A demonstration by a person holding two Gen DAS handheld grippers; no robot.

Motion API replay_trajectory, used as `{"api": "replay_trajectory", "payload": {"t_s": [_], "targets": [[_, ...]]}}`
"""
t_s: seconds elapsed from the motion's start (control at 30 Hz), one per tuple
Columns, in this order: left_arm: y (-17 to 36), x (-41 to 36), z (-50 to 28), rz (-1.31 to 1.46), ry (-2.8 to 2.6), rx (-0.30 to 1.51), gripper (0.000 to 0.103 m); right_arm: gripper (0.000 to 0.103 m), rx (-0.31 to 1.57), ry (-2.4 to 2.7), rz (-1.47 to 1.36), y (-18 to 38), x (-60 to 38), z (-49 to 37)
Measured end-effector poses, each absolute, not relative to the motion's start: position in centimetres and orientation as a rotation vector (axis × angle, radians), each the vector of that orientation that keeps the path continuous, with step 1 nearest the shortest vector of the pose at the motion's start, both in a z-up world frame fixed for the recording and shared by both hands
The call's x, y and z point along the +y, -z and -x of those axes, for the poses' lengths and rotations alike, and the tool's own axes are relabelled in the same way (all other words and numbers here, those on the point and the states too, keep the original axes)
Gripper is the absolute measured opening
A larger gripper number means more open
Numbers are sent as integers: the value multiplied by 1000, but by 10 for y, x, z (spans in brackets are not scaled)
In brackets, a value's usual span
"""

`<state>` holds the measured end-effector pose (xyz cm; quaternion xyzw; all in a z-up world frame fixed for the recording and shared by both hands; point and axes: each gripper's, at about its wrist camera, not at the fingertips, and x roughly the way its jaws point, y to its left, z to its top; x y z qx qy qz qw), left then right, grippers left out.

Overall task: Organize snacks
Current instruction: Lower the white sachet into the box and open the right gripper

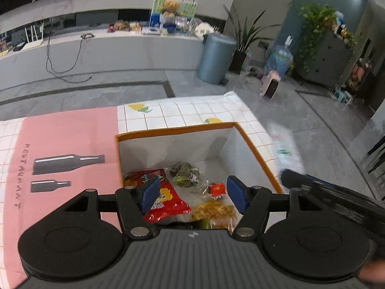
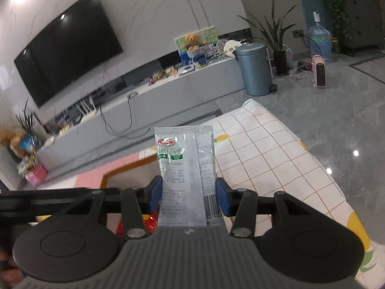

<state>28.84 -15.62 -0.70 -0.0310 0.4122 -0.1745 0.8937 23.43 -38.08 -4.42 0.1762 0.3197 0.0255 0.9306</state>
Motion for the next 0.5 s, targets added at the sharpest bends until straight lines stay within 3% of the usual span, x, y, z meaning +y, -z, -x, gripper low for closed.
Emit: {"api": "replay_trajectory", "payload": {"t_s": [0.23, 0.5], "targets": [[-8, -136, -253, -25, 306, 790, 76, 47, 719, -92, -276, 65, -357, -257], [10, -112, -242, 27, 349, 829, 76, 47, 805, -68, -216, 83, -343, -287]]}}
